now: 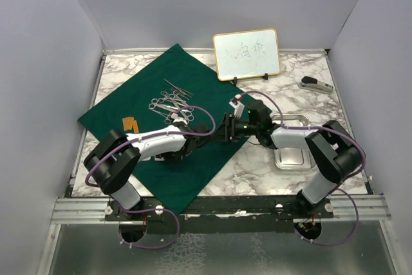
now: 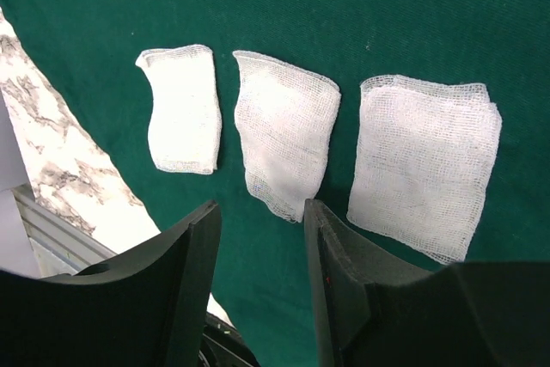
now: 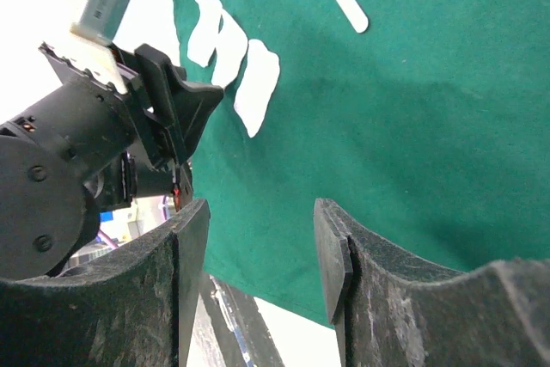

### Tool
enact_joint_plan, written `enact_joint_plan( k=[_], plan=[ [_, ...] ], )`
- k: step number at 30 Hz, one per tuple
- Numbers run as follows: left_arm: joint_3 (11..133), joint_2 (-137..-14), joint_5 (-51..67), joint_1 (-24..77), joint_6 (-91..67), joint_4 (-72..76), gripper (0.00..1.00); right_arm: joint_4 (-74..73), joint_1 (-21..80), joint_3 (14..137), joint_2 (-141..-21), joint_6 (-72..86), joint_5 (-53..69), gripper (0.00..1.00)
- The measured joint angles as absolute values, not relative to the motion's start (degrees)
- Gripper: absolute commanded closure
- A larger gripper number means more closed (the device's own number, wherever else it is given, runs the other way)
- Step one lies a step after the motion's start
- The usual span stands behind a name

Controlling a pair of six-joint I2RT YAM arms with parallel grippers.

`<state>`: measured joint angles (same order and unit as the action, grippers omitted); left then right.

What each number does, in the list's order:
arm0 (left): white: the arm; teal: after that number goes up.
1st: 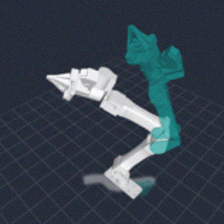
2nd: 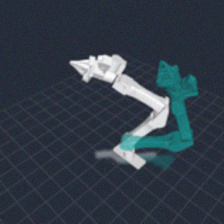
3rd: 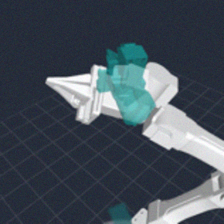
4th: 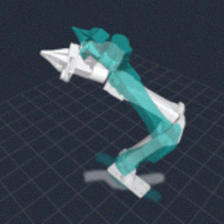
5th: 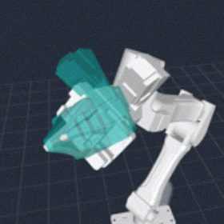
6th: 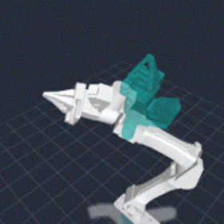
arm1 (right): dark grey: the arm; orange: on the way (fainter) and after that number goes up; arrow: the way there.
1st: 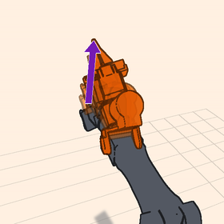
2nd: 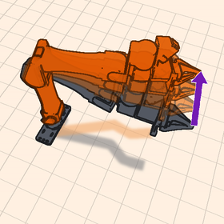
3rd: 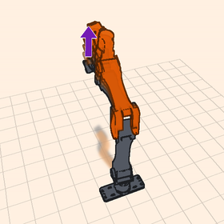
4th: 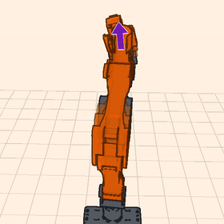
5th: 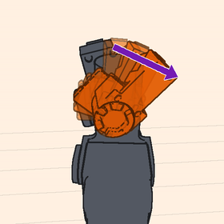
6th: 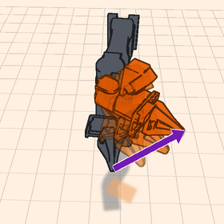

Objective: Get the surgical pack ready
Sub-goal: Adjust the medical item in the surgical kit.

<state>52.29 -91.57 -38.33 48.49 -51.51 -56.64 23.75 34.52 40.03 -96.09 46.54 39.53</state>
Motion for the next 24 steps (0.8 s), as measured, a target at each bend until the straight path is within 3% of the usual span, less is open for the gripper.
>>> enact_joint_plan(
  k=[18,24],
  plan=[
    [52.29,-92.31,-38.52,51.09,-51.11,-56.21,0.53,28.40,31.77,37.26,-96.92,47.75,43.00,0.48],
    [52.29,-95.02,-38.50,50.61,-50.70,-55.94,0.59,28.95,31.77,36.99,-96.86,47.94,43.22,0.48]
  ],
)
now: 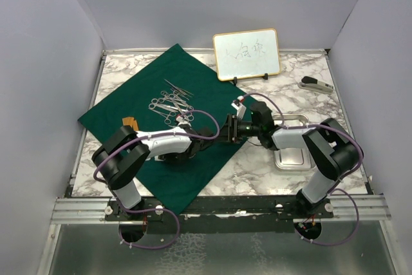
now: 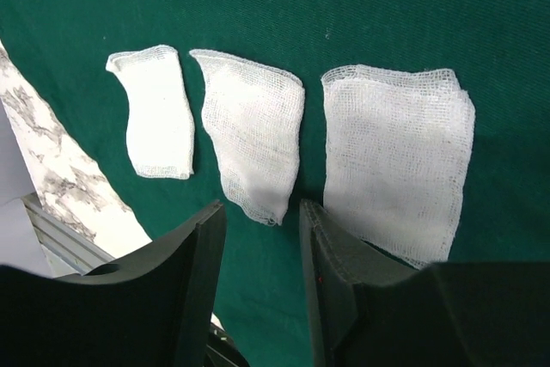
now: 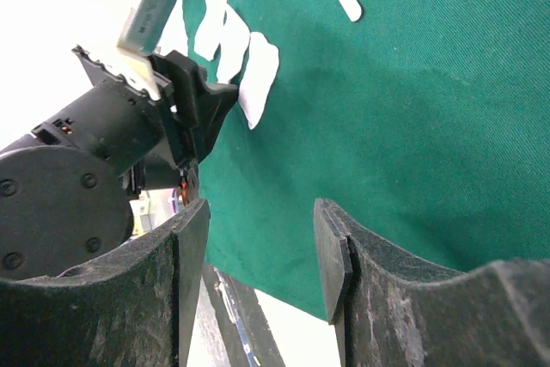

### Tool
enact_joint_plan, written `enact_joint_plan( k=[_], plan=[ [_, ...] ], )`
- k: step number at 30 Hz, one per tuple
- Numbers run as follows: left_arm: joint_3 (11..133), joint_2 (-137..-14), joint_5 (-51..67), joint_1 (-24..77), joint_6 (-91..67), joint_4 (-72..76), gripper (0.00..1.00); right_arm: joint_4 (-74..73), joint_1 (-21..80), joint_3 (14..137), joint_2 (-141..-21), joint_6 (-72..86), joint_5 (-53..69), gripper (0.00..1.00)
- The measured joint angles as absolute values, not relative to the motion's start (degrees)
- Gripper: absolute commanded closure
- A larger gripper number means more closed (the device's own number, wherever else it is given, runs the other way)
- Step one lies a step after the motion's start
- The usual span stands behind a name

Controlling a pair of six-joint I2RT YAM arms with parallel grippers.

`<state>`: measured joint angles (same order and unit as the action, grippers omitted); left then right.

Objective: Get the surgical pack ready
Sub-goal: Adjust the medical item in the surgical kit.

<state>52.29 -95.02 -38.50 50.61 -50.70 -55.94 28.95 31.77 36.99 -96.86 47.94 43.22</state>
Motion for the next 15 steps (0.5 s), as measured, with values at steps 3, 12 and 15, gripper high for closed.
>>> enact_joint_plan(
  k=[3,12,15],
  plan=[
    [52.31,-96.38,-38.52,50.19,-50.50,-55.79,0.62,28.93,31.77,36.99,-96.33,47.90,43.22,0.48],
    [53.76,-98.02,-38.89,48.49,-50.37,-55.77,0.80,29.19,31.77,36.03,-95.70,47.94,43.20,0.48],
    [53.95,-98.72,-39.13,48.38,-50.19,-55.77,0.87,29.19,31.77,35.88,-95.46,47.94,43.20,0.48]
  ],
)
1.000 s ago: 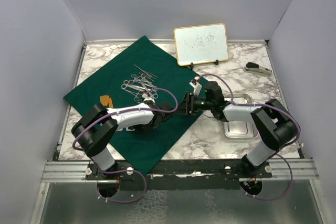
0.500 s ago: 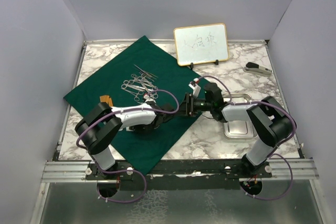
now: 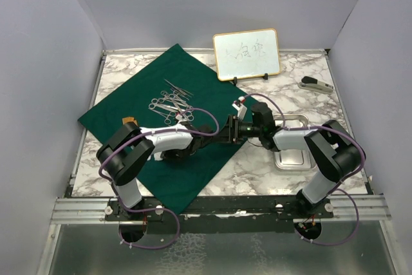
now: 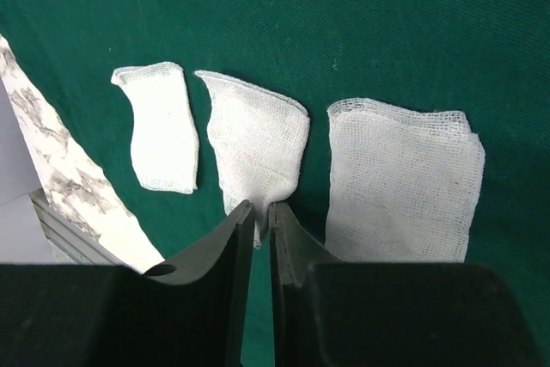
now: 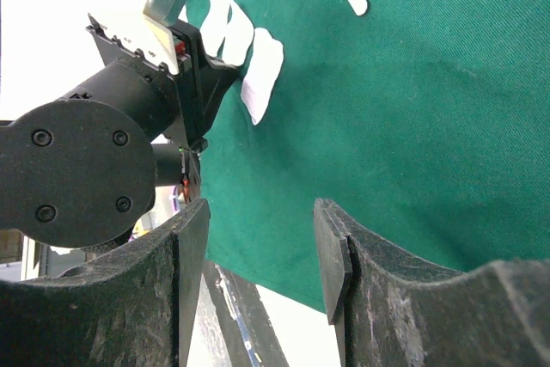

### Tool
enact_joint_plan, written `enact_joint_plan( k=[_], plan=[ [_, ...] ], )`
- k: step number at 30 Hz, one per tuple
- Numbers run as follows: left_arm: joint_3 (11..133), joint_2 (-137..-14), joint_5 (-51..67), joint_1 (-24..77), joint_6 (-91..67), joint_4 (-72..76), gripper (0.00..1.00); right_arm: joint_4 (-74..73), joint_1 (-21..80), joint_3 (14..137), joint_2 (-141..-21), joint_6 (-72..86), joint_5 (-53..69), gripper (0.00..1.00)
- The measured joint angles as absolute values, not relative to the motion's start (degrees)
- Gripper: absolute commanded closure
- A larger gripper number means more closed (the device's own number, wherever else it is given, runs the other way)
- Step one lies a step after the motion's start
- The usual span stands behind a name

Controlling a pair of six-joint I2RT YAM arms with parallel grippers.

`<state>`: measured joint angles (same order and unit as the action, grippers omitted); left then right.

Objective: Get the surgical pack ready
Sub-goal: Adjust the medical item in the surgical kit.

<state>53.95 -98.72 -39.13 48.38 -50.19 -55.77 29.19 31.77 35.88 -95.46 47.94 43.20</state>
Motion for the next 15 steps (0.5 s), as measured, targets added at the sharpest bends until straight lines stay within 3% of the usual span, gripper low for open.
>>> enact_joint_plan(
  k=[4,15],
  plan=[
    [53.95,-98.94,-39.18,48.38,-50.02,-55.79,1.00,29.19,31.77,35.88,-95.13,47.92,43.20,0.48],
    [56.49,-92.60,-37.82,47.57,-47.53,-57.34,1.00,28.71,31.77,35.88,-94.67,47.66,43.11,0.48]
  ],
)
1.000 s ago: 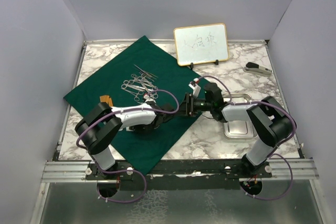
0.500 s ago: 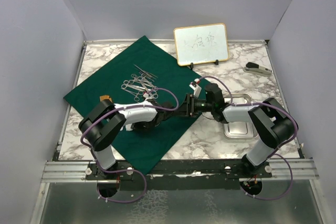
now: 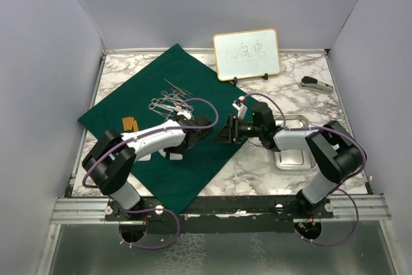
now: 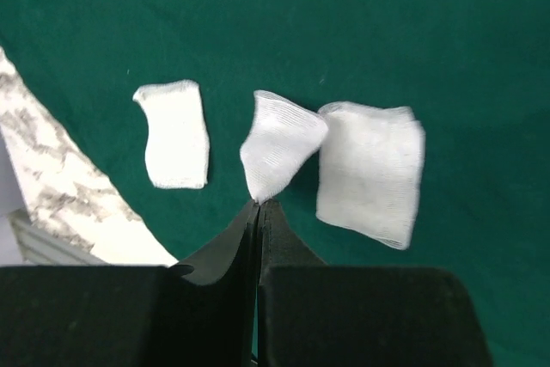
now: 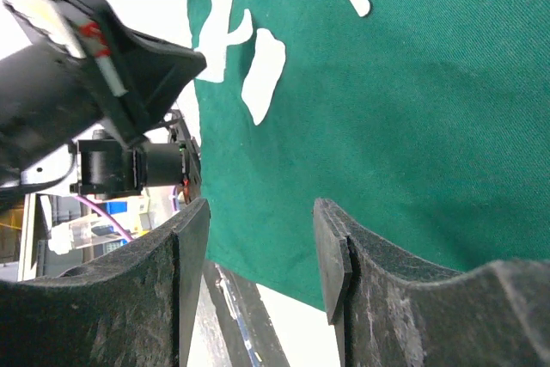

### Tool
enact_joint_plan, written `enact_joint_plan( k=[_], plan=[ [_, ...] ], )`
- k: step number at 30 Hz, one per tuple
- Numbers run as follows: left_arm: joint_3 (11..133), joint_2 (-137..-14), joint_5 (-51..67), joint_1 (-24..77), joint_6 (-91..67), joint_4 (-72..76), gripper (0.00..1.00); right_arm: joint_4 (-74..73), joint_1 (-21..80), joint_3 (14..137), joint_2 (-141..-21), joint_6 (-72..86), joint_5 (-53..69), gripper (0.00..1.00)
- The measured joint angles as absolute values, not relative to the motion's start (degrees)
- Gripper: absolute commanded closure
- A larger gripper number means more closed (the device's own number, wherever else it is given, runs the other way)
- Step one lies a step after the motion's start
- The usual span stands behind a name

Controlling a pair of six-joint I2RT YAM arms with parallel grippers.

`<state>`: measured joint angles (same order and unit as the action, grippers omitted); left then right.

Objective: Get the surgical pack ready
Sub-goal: Adjust the medical item in the surgical kit.

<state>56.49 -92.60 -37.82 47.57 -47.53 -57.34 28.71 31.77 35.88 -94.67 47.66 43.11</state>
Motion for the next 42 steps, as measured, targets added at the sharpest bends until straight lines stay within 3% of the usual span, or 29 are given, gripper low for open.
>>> enact_joint_plan(
  k=[15,42],
  plan=[
    [65.01,-94.37,-30.98,43.68,-33.63,-54.35,1.00,27.07,31.77,35.66,-93.01,46.72,42.41,0.48],
    [63.51,-100.22,-28.32,48.53,-28.56,-53.32,1.00,27.03,31.75,34.98,-92.99,46.70,42.26,0.48]
  ],
)
